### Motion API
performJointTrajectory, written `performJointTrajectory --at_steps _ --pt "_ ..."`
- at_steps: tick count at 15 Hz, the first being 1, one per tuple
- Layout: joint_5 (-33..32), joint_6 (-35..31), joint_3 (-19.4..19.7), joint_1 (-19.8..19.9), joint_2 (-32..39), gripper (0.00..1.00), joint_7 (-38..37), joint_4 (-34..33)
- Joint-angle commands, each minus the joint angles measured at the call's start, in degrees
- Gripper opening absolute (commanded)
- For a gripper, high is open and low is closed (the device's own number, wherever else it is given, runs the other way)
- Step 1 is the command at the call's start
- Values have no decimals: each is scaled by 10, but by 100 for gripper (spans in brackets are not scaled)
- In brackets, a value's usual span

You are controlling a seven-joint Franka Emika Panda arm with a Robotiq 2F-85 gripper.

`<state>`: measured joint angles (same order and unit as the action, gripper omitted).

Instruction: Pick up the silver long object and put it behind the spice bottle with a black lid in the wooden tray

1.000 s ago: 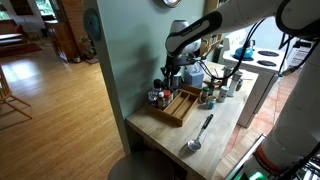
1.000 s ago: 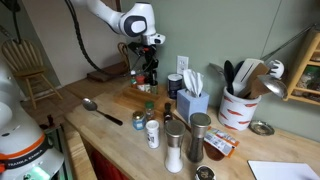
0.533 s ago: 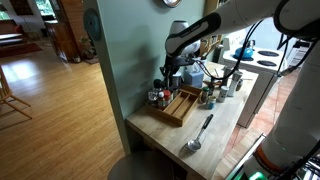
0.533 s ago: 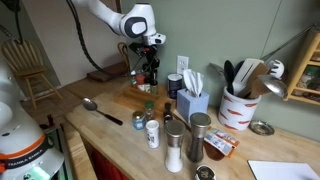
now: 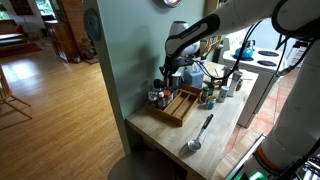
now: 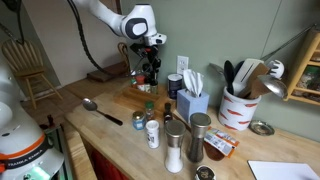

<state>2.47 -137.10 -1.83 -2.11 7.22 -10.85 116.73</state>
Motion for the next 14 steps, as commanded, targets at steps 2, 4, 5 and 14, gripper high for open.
performJointTrajectory --at_steps 2,4,5,14 --pt "-18 -13 8 -1 -7 7 -14 10" --pt "-17 -10 9 0 -7 7 -12 9" --pt "-17 -9 9 -1 -5 7 -10 8" --pt "-13 -45 7 -6 9 7 -32 19"
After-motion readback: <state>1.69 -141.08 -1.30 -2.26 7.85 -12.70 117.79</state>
